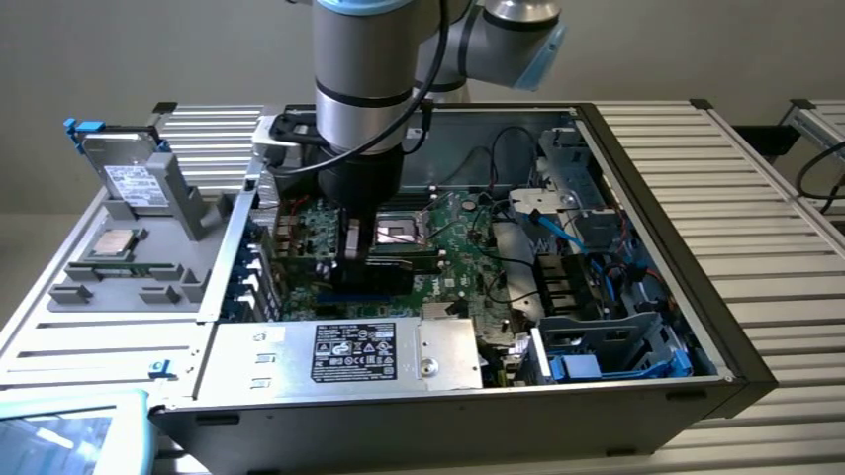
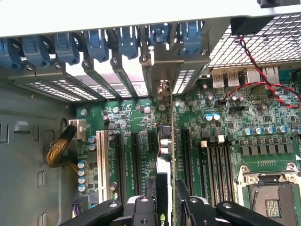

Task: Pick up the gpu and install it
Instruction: 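Insert the gpu into the slot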

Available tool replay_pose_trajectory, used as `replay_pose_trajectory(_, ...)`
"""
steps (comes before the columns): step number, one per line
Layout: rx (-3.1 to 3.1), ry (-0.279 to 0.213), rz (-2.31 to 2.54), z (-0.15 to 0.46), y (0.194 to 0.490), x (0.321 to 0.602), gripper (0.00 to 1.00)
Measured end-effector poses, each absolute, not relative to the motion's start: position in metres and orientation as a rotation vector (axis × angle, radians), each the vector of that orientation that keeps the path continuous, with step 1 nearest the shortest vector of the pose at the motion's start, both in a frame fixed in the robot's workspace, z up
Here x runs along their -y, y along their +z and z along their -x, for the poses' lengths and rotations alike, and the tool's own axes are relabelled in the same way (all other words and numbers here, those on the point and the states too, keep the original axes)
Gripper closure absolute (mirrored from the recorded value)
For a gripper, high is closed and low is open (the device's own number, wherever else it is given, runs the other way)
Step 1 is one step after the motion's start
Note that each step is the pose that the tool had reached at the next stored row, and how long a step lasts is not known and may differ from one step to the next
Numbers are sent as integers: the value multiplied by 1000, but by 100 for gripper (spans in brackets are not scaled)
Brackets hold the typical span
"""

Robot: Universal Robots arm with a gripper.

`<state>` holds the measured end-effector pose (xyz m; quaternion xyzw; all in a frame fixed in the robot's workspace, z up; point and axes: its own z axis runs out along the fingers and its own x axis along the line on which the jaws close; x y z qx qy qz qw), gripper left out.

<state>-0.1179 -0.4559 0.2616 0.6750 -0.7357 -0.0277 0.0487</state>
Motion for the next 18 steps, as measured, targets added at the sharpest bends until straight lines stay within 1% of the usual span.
replay_pose_trajectory(18,2250,-85,-2048,119,257,457,73)
